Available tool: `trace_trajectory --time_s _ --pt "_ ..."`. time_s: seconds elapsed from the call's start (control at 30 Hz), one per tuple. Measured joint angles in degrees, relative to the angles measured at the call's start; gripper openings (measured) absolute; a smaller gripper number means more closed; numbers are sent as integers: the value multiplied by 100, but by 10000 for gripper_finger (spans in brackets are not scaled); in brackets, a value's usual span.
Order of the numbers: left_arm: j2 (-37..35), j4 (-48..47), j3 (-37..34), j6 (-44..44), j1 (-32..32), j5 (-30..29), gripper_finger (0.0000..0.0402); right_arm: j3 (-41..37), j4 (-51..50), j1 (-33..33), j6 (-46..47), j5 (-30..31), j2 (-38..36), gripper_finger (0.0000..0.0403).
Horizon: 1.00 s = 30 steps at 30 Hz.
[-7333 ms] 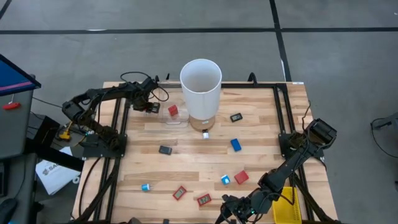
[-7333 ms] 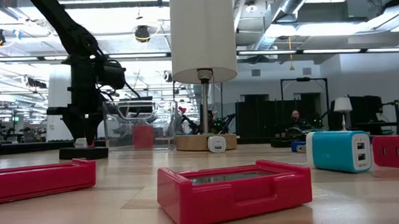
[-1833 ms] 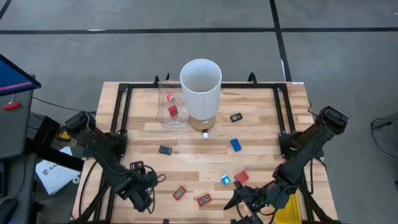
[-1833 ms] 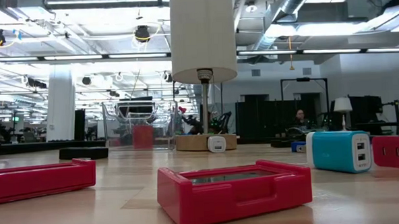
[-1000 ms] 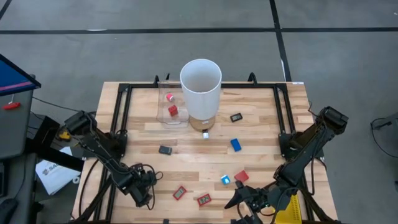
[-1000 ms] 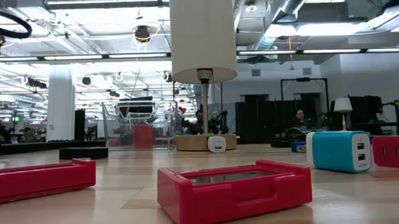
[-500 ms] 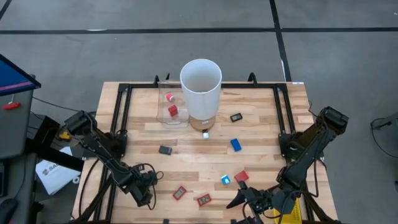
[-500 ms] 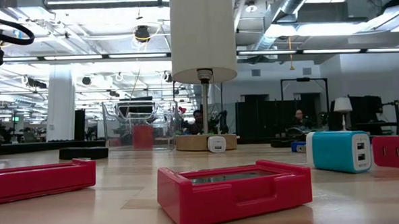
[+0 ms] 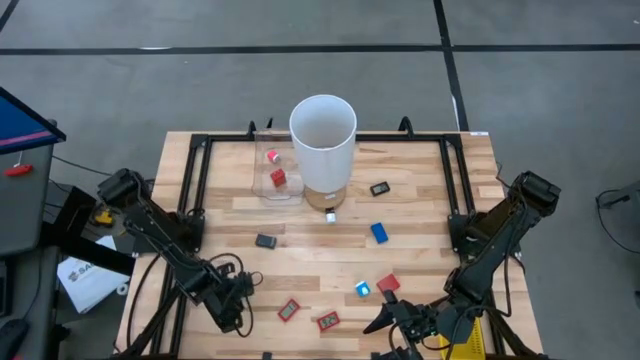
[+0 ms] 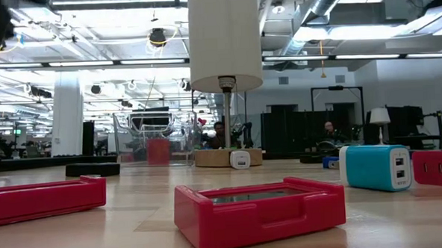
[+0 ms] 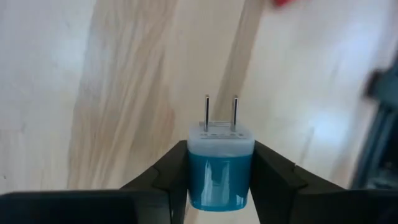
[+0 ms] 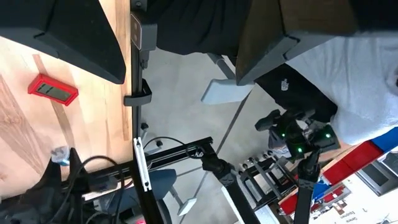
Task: Pick & Place Office items
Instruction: Put the left blue charger adapter into the transparent bin
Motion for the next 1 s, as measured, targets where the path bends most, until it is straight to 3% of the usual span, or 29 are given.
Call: trace_trajectory --time_s 0.17,0.43,0.8,1.0 --pt "-437 395 2 359 225 -162 124 0 0 0 0 -2 0 297" --pt "-665 539 578 1934 1037 -266 124 0 2 -2 0 -2 0 297" --pt "-665 659 1160 4311 2720 -310 124 0 -2 32 -46 -2 2 297" --pt "-667 405 1316 4685 3768 -247 124 0 2 85 -46 -2 2 297"
